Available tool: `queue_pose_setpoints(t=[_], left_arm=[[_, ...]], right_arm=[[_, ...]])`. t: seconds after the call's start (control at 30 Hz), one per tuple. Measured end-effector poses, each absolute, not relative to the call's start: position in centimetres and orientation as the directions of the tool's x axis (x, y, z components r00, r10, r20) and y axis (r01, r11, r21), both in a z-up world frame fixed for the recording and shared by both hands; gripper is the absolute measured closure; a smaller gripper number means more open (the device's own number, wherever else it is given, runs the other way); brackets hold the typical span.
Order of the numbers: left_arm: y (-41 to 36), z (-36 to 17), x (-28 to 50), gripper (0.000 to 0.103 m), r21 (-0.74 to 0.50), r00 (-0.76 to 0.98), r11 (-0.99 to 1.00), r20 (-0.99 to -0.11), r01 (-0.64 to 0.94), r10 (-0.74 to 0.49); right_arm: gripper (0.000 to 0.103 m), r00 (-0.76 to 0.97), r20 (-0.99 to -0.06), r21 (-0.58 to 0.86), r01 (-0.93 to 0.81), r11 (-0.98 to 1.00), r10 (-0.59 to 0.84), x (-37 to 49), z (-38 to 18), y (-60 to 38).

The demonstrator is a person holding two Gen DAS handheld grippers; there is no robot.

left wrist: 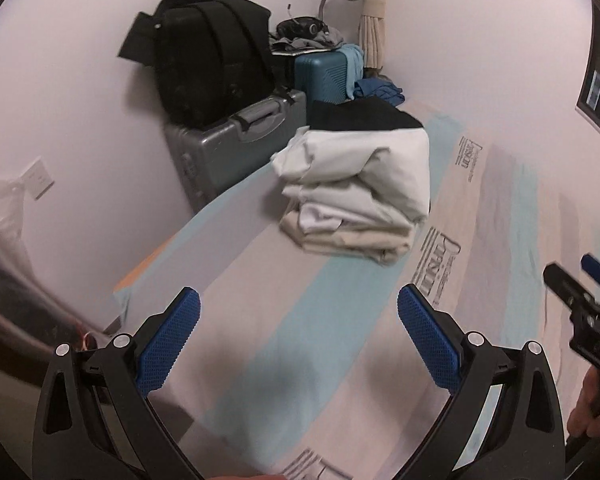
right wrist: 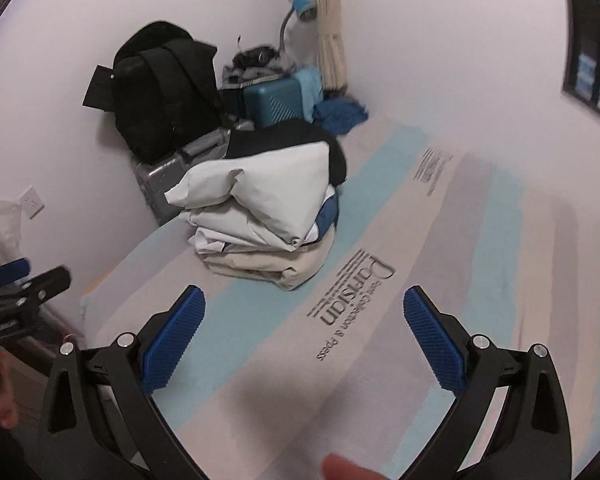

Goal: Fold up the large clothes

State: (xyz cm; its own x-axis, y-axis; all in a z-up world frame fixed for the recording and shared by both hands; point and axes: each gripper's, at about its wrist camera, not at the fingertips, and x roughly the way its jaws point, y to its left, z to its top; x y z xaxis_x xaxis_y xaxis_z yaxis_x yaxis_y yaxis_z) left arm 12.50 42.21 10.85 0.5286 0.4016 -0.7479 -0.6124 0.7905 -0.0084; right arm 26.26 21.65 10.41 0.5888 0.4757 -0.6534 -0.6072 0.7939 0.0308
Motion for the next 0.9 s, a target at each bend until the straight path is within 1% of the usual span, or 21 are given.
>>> queue_pose_setpoints(t=[0.13, 0.23, 0.37, 0.53, 0.9], left_arm=[[41.5, 9.1, 9.4, 0.006, -0.004, 0.545, 0.798, -0.732, -0.603, 0.409], [41.3, 7.6, 8.1, 0.006, -0.013, 0.581, 0.828, -0.718, -0.561, 0.383], [41.9, 6.6, 7.7, 0.006, -0.024, 0.612, 0.841, -0.697, -0.541, 0.374], [43.2, 7.0, 7.6, 0.006, -0.027, 0.637, 0.837, -0.663, -0.547, 0.395], [44.5, 7.4, 7.9, 0.006, -0.024, 0.64, 0.846, -0.667, -0.532, 0.383]], right_arm=[[0.007, 0.645, -0.609, -0.018, -0.592, 0.805, 0.461, 22.8, 9.6, 21.5], [0.007, 0.664, -0.594, -0.028, -0.582, 0.813, 0.455, 21.6, 9.0, 22.0], [0.007, 0.659, -0.605, -0.005, -0.565, 0.825, 0.447, 20.6, 8.1, 22.8], [0.007, 0.657, -0.608, -0.006, -0.566, 0.824, 0.446, 20.0, 7.8, 23.8], [0.007, 0.637, -0.625, 0.002, -0.577, 0.817, 0.451, 19.5, 7.2, 25.1]])
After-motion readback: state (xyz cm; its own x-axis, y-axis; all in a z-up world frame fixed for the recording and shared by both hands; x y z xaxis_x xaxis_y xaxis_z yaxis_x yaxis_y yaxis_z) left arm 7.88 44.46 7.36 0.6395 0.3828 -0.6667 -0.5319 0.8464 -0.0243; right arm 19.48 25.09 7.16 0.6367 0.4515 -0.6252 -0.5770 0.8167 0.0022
